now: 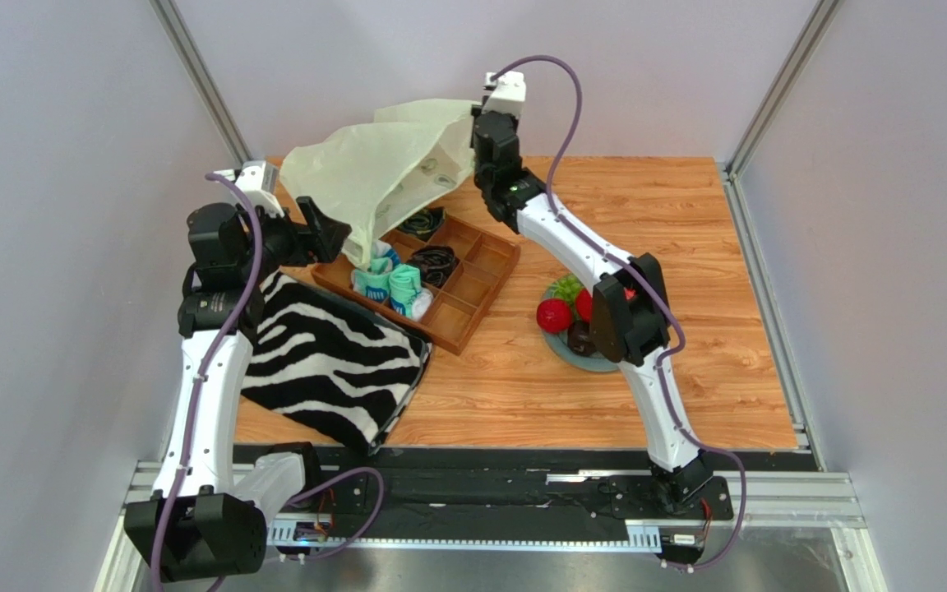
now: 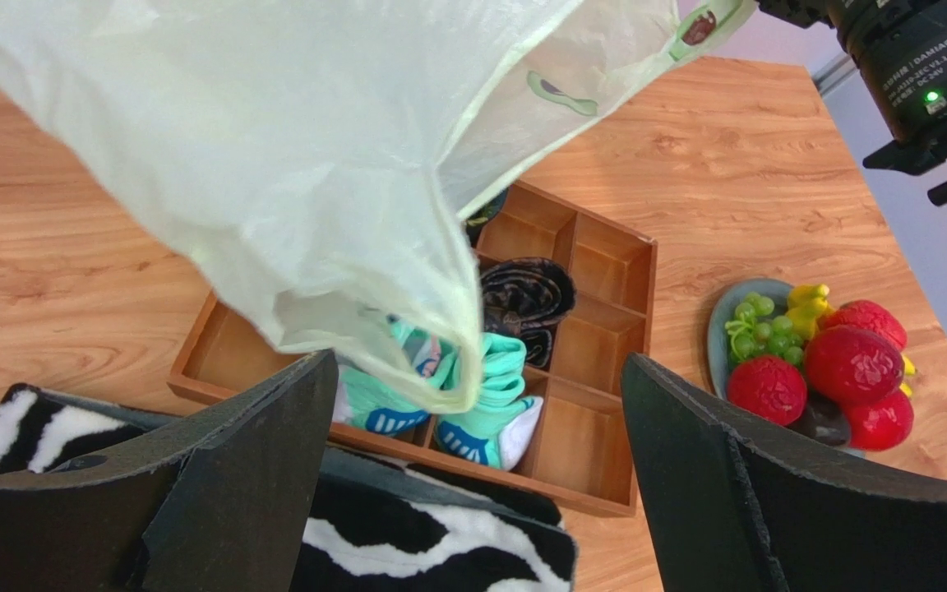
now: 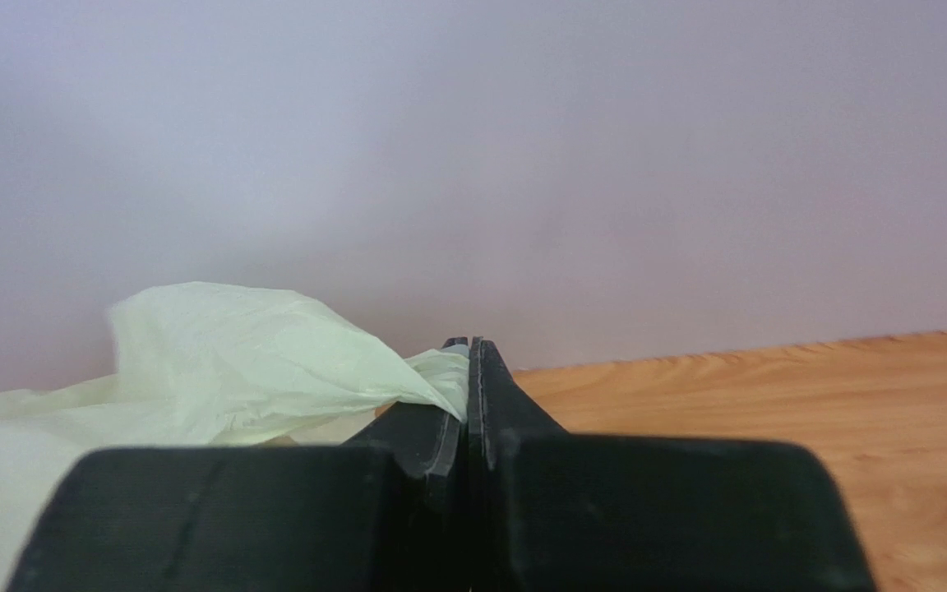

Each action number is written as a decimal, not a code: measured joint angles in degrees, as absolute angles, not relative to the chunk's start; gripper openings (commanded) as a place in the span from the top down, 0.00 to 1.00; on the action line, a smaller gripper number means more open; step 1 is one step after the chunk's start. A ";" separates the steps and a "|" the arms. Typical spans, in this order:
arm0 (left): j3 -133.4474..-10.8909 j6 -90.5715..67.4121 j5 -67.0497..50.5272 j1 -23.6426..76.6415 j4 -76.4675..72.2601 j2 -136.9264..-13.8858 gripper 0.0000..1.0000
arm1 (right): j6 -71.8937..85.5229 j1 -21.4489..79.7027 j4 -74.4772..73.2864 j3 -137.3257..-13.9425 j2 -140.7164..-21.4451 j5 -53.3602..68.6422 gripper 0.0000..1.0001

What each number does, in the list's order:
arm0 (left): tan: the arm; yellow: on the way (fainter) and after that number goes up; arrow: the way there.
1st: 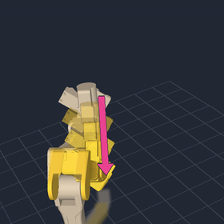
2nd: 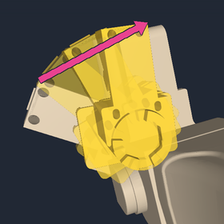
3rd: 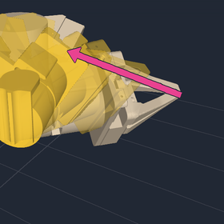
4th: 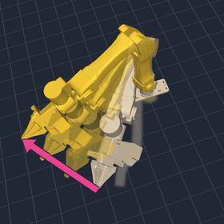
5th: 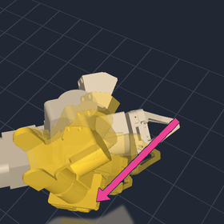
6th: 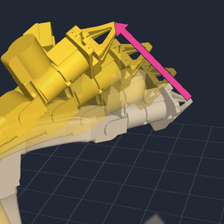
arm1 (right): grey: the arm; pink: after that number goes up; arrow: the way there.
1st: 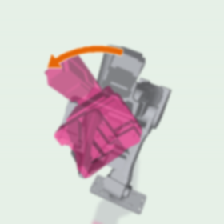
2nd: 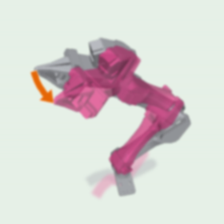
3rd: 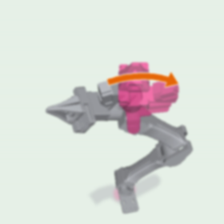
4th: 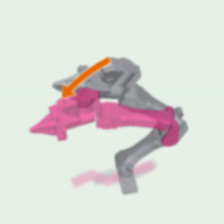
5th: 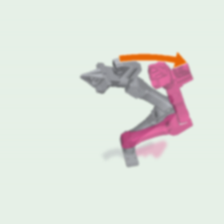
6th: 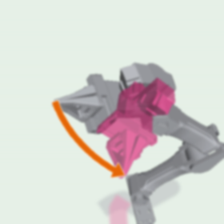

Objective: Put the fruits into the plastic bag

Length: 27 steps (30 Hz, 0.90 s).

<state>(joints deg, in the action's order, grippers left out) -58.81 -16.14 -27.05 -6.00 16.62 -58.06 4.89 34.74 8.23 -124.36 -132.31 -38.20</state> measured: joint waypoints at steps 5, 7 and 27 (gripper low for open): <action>-58.81 -16.32 -28.56 -6.02 16.56 -58.98 0.07 | 5.78 30.30 6.61 -111.57 -125.84 -38.98 1.00; -58.81 -16.40 -29.47 -6.00 16.47 -59.44 0.07 | 5.91 29.02 5.78 -106.00 -122.39 -39.44 1.00; -65.54 -10.90 -25.61 17.78 19.55 -65.82 0.09 | 6.68 23.86 -11.66 -84.05 -96.25 -42.19 1.00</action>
<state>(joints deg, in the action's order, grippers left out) -65.54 -10.90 -25.61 17.78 19.55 -65.82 6.68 23.86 -11.66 -84.05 -96.25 -42.19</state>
